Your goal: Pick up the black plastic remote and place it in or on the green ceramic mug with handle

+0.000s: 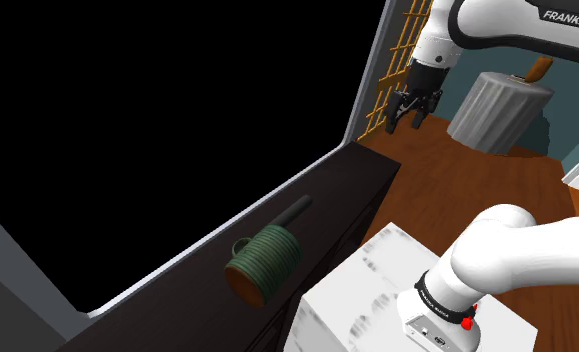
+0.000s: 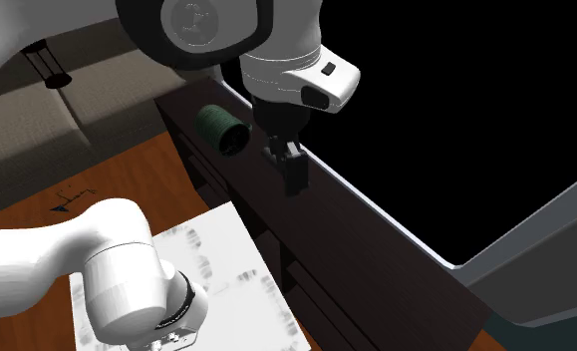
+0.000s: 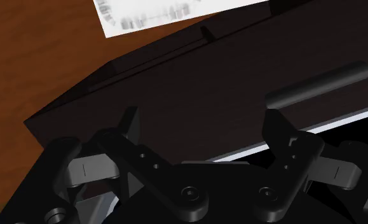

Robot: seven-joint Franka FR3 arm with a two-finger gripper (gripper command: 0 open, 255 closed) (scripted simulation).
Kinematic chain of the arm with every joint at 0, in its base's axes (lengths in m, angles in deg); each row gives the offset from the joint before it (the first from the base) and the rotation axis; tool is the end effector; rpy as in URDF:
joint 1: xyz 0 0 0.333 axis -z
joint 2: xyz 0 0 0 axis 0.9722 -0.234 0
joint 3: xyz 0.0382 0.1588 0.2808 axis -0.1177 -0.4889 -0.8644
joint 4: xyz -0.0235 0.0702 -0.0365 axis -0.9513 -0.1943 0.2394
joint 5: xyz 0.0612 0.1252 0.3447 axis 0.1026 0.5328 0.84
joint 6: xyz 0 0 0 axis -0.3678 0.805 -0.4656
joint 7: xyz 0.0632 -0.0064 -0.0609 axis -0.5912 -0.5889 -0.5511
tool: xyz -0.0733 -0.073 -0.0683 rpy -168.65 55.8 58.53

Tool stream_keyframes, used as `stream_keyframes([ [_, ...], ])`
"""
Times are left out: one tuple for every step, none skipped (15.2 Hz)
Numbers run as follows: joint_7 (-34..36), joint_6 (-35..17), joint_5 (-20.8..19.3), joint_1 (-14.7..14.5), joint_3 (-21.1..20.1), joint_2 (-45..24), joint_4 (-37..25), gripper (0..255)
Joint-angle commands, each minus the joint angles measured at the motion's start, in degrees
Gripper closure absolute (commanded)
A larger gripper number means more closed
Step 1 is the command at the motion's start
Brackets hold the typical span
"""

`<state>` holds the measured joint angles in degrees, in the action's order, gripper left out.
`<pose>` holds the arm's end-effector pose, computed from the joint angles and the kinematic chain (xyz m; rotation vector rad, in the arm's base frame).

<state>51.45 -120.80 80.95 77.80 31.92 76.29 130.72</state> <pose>0.2683 -0.0387 0.5907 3.0870 -0.3750 0.0021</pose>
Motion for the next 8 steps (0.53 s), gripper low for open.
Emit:
stream_keyframes([
  [0.00,0.00,0.00,0.00,0.00,0.00,0.00,0],
  [2.81,-0.97,1.16,0.37,-0.98,0.19,1.54,0],
  [5.59,-1.99,2.37,0.75,-1.99,0.30,3.01,0],
  [8.36,-3.06,3.61,1.09,-3.02,0.31,4.40,0],
  [11.12,-4.20,4.87,1.38,-4.06,0.23,5.73,0],
  [13.87,-5.39,6.16,1.63,-5.11,0.05,6.97,0],
  [16.59,-6.65,7.47,1.88,-6.19,-0.23,8.15,0],
  [19.30,-7.97,8.79,2.08,-7.27,-0.61,9.24,0],
])
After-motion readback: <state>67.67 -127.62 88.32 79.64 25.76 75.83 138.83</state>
